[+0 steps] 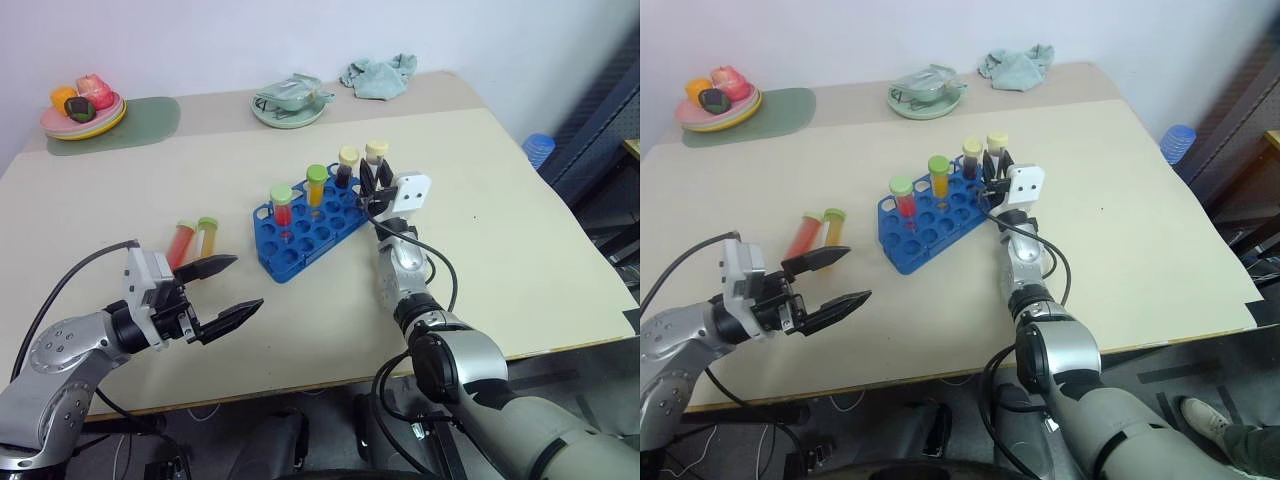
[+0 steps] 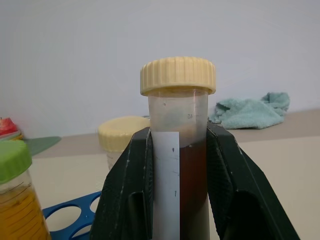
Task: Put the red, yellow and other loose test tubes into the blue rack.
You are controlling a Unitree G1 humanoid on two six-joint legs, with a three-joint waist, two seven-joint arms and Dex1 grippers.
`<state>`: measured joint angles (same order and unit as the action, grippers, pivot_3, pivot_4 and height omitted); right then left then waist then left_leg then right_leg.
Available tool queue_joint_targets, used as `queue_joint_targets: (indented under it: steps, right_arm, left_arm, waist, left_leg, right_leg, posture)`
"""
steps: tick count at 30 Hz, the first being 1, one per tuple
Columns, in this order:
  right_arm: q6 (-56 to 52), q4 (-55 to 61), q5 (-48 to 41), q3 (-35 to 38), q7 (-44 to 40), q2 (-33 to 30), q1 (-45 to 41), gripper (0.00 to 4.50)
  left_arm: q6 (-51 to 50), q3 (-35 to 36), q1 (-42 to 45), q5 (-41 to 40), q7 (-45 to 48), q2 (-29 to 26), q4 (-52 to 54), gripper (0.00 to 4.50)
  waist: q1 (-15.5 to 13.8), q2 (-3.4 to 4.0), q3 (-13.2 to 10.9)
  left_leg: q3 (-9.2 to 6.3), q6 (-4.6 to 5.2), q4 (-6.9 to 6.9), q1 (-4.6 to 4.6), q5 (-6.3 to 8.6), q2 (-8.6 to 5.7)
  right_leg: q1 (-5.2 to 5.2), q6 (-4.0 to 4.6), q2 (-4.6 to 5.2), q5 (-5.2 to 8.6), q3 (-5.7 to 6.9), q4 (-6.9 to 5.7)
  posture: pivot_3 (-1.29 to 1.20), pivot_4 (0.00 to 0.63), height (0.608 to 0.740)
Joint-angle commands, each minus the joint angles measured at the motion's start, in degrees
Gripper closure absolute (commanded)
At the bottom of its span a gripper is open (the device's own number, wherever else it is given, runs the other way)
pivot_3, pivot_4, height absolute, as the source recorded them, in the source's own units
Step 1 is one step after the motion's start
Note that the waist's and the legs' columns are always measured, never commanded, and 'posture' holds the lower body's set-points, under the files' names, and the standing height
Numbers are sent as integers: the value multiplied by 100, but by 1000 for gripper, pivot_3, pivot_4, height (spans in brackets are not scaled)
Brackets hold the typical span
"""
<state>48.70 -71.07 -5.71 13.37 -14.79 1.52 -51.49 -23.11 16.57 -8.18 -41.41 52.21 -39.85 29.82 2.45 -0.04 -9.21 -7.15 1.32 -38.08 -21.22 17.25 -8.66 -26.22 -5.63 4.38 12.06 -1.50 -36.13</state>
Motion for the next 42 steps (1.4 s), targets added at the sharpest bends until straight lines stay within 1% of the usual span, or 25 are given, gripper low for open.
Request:
queue_joint_targets:
  steps: [1,9,11,12,16,18,20,23,26,28,30,32,33,34,35,37,39,41,42]
  right_arm:
    - [6,-148,37,-7,75,108,273,3703]
    - [105,-76,-84,63,-8,232,287,3703]
    - [112,-66,-93,73,-27,232,282,2636]
    - [134,-61,-63,59,13,221,277,2224]
    - [228,-18,292,-140,516,115,227,204]
    - [254,46,500,-287,722,44,183,204]
    - [260,159,579,-385,748,-5,134,204]
    - [158,569,532,-544,390,-55,119,204]
    - [-361,1708,338,-863,-399,-165,495,204]
    - [-1197,3002,71,-1061,-843,-338,1008,204]
    - [-2133,4262,-29,-1193,-1009,-600,1530,204]
    - [-3486,5902,-252,-1267,-1248,-1135,2228,204]
    - [-4250,6851,-453,-1226,-1500,-1644,2683,204]
    - [-4808,7507,-612,-1190,-1655,-1999,2984,204]
    - [-5378,8084,-800,-1062,-1760,-2402,3231,204]
    - [-6382,8895,-1381,-786,-2001,-3075,3526,204]
    - [-7279,9424,-1862,-467,-2367,-3873,3629,204]
    - [-8082,9725,-2422,-198,-2854,-4689,3558,204]
    - [-8383,9758,-2724,-106,-3081,-4979,3415,204]
  left_arm:
    - [7,135,63,-120,20,-82,167,0]
    - [94,93,3,-72,66,-36,94,0]
    - [90,86,-4,-77,56,-23,109,0]
    - [86,83,-6,-82,50,-16,115,0]
    - [49,64,-33,-83,-4,9,139,0]
    - [48,56,-51,-63,-53,35,149,0]
    - [61,68,-51,-55,-140,100,121,0]
    - [55,147,27,-7,-437,256,7,0]
    - [-91,264,59,168,-1012,350,-43,0]
    - [-285,365,56,208,-1442,386,-11,0]
    - [-397,433,49,299,-1777,423,61,0]
    - [-725,526,79,499,-2279,344,129,0]
    - [-1014,641,249,481,-2596,278,103,0]
    - [-1228,720,379,444,-2807,233,89,0]
    - [-1487,820,593,326,-3034,214,36,0]
    - [-2067,920,938,209,-3453,119,-13,0]
    - [-3183,870,1465,88,-3929,-129,-153,0]
    - [-4298,717,2207,3,-4230,-365,-521,0]
    - [-4634,706,2660,-70,-4328,-347,-749,0]
  waist:
    - [0,0,0]
    - [7,0,1]
    - [9,-1,1]
    - [13,-1,1]
    - [14,0,0]
    - [15,1,0]
    - [16,1,0]
    - [15,3,-1]
    - [14,2,-1]
    - [-2,1,-1]
    - [-39,1,0]
    - [-125,1,0]
    - [-181,2,-1]
    - [-269,3,-2]
    - [-280,-1,0]
    - [-316,4,-4]
    - [-315,3,-4]
    - [-306,-1,-3]
    - [-311,-7,-7]
  left_leg:
    - [0,0,1,0,0,0]
    - [-1,0,2,0,0,0]
    - [-1,0,3,1,0,0]
    - [-1,0,3,1,0,1]
    - [1,-1,3,1,0,1]
    - [1,-2,3,1,-1,2]
    - [2,-3,3,1,-1,2]
    - [3,-3,3,1,-1,2]
    - [3,-3,3,0,-2,4]
    - [3,-3,3,-1,-2,4]
    - [-1,-3,2,-4,-1,4]
    - [-1,-1,0,-10,0,2]
    - [1,0,-1,-11,0,2]
    - [0,0,-1,-16,1,2]
    - [-3,2,-3,-20,2,0]
    - [1,1,-4,-19,2,1]
    - [2,1,-6,-13,2,4]
    - [3,2,-5,-11,2,6]
    - [3,3,-7,-10,3,6]
  right_leg:
    - [0,0,0,0,0,1]
    - [-1,1,-2,1,0,1]
    - [-1,1,-3,1,0,1]
    - [0,2,-3,1,0,1]
    - [-2,2,-5,1,0,0]
    - [-3,2,-5,1,0,0]
    - [-4,2,-5,1,0,0]
    - [-4,2,-5,1,0,0]
    - [-6,2,-6,1,-1,-1]
    - [-6,2,-6,1,-3,-1]
    - [-5,2,-6,1,-3,0]
    - [-9,2,-3,1,-3,1]
    - [-10,2,-4,1,-3,3]
    - [-12,2,-2,1,-3,5]
    - [-14,1,0,1,0,7]
    - [-11,1,2,1,0,9]
    - [-5,0,2,1,0,8]
    - [-2,-1,2,1,2,8]
    - [1,-1,2,1,4,8]
  posture:
    - [0,150,740]
    - [0,150,740]
    - [0,150,740]
    - [0,150,740]
    - [0,150,740]
    - [0,150,740]
    - [0,150,740]
    - [0,150,740]
    - [0,150,740]
    - [0,150,740]
    - [0,150,740]
    - [0,150,740]
    - [0,150,740]
    - [0,150,740]
    - [0,150,740]
    - [0,150,740]
    - [0,150,740]
    - [0,150,740]
    - [0,150,740]
